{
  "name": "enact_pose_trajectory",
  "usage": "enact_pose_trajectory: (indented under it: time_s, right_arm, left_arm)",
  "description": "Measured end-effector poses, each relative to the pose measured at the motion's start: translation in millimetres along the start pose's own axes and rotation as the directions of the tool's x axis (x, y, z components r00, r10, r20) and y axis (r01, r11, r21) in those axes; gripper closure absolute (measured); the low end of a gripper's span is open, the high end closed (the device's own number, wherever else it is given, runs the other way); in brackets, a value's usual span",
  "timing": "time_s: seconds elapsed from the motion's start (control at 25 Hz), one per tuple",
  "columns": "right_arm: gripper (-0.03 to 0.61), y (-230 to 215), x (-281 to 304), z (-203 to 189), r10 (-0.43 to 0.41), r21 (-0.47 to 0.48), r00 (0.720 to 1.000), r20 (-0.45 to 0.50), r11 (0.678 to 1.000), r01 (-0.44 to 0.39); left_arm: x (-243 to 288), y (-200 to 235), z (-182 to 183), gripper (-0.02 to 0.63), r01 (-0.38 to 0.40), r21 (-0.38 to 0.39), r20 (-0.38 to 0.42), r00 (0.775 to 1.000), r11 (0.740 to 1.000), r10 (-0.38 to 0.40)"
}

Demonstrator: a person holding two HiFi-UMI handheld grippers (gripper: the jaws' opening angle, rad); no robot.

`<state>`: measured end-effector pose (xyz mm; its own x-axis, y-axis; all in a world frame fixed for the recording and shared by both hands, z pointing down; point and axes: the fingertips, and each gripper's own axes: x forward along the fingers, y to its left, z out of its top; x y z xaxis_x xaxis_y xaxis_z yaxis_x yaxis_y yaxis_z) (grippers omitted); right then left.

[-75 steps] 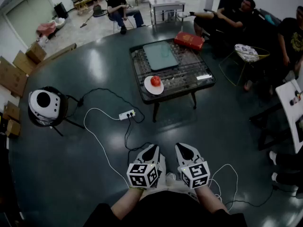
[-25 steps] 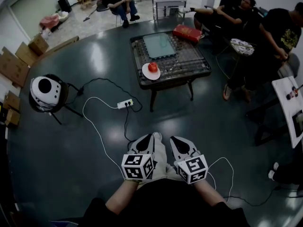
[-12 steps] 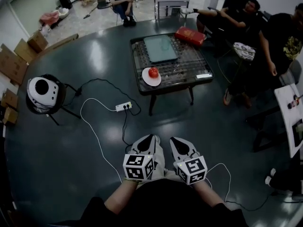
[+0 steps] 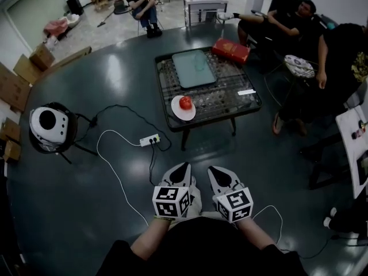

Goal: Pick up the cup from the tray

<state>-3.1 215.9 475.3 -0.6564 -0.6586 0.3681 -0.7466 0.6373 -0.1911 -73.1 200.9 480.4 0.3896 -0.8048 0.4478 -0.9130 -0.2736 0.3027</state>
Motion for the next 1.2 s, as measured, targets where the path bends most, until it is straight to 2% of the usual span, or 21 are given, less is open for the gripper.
enact_pose_trajectory:
  time_s: [0.48, 0.88, 1.2]
  right_arm:
    - [0.569, -50.4, 67.9, 48.3, -0.057, 0.016, 0.998, 0.011, 0.998, 0.057]
    - [0.569, -80.4, 118.0, 71.2, -0.100, 0.041, 0.995, 0.016, 0.994, 0.100]
    - [0.569, -95.1, 149.7, 84.7, -0.114, 0.059, 0.993, 0.020, 0.992, 0.113]
  left_arm:
    - [65.9, 31.3, 61.7, 0.600, 0.043, 0.053, -0.022, 0.999, 0.998, -0.042]
    - [115.0, 57.8, 91.6, 0.601, 0.090, 0.110, -0.056, 0.995, 0.990, -0.084]
    - [139.4, 76.6, 107.5, 0.603, 0.105, 0.115, -0.069, 0.993, 0.988, -0.097]
